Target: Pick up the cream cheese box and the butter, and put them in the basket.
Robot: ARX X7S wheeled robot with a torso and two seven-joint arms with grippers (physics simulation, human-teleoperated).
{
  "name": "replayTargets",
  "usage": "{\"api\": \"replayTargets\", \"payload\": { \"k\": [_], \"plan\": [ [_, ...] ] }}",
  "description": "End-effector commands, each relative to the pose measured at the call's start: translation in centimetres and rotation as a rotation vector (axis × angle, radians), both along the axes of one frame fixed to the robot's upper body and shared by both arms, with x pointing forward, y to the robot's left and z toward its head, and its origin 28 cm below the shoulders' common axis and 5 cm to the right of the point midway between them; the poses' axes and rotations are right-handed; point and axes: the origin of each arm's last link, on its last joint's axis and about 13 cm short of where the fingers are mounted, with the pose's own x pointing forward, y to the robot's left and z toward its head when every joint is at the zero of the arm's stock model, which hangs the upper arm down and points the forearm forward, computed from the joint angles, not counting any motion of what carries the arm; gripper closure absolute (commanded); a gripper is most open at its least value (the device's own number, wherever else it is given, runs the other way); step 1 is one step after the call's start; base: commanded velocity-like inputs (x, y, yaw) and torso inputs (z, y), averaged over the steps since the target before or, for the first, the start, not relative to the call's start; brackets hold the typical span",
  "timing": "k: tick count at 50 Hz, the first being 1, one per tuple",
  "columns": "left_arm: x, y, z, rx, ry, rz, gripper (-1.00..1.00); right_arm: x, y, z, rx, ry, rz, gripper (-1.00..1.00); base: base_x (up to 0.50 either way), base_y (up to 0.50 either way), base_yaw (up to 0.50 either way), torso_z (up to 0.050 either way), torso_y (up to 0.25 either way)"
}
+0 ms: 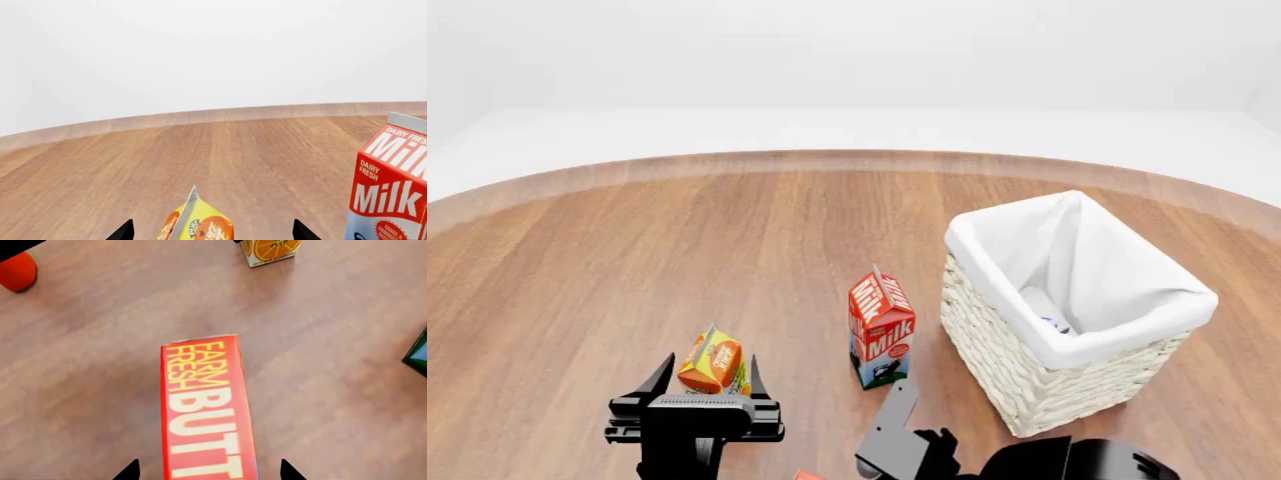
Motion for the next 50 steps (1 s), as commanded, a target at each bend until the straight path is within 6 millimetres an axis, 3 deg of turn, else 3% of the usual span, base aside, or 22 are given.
{"api": "replayTargets", "payload": {
  "k": [1, 50],
  "plan": [
    [0.0, 0.0, 0.0, 0.0, 0.0, 0.0, -1.0, 0.1, 0.1, -0.5, -0.007, 0.01, 0.002, -1.0, 0.0, 0.0, 0.0, 0.0, 0.0],
    [0.0, 0.0, 0.0, -0.001, 0.001, 0.0, -1.0, 0.6, 0.4, -2.6, -0.044, 0.066, -0.008, -1.0, 0.0, 0.0, 0.0, 0.0, 0.0]
  ]
}}
